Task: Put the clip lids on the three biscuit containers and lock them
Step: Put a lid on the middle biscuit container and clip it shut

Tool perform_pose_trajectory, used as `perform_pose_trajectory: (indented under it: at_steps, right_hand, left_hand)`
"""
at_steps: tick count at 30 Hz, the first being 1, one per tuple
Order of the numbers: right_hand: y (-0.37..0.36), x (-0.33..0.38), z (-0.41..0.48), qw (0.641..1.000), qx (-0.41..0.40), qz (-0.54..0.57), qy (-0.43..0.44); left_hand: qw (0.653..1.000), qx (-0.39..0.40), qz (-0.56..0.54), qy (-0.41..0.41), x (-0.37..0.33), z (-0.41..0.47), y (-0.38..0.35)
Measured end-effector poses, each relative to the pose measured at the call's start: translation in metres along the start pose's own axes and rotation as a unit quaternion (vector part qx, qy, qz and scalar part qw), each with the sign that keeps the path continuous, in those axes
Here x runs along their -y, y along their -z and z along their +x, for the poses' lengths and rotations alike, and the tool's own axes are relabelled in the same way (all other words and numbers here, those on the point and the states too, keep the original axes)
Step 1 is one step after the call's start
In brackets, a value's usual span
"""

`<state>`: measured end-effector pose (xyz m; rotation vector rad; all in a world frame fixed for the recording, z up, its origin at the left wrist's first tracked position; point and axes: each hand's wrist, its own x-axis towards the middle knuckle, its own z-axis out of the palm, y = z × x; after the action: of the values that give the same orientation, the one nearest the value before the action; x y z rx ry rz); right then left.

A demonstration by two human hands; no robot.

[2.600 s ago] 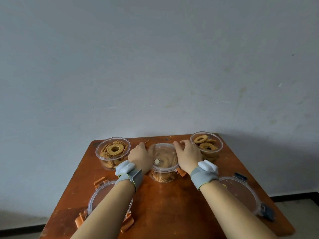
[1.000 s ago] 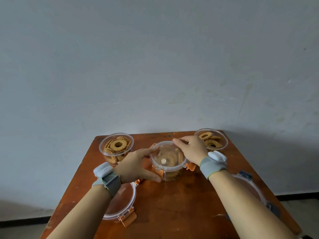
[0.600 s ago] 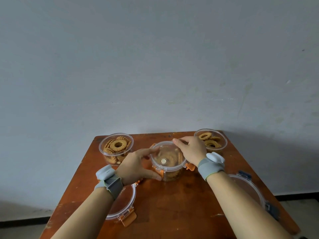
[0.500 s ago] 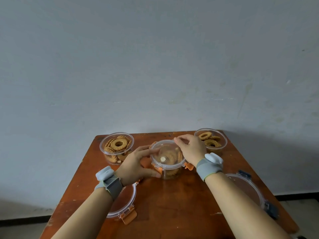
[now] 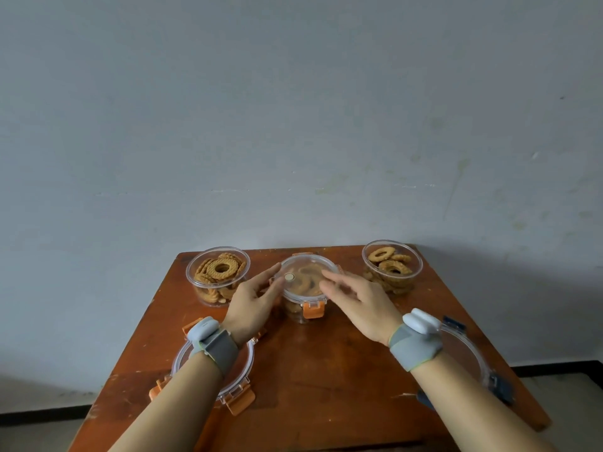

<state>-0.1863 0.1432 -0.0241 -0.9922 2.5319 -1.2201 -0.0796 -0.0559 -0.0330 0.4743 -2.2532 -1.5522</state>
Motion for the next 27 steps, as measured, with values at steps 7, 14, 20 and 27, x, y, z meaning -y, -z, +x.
perform_pose_trajectory:
  at_steps: [7,14,20,27]
  right_hand:
    - [0.003,-0.002,0.002,0.988,-0.018,-0.149,0.034]
    - [-0.003,-0.008,0.007,0.986,-0.062,-0.14,0.064]
    - [-0.004,-0.006,0.008,0.986,-0.054,-0.146,0.056]
    - [-0.002,-0.005,0.005,0.98,-0.03,-0.193,0.033]
  left_hand:
    - [0.995,-0.004,-0.1,0.031,-0.002,0.002,-0.003]
    - [0.998,-0.015,-0.066,0.012,0.011,0.01,-0.003]
    - [0.999,-0.029,-0.036,0.007,0.015,0.013,-0.005]
    - [0.998,-0.067,0.013,0.017,0.005,0.01,-0.01]
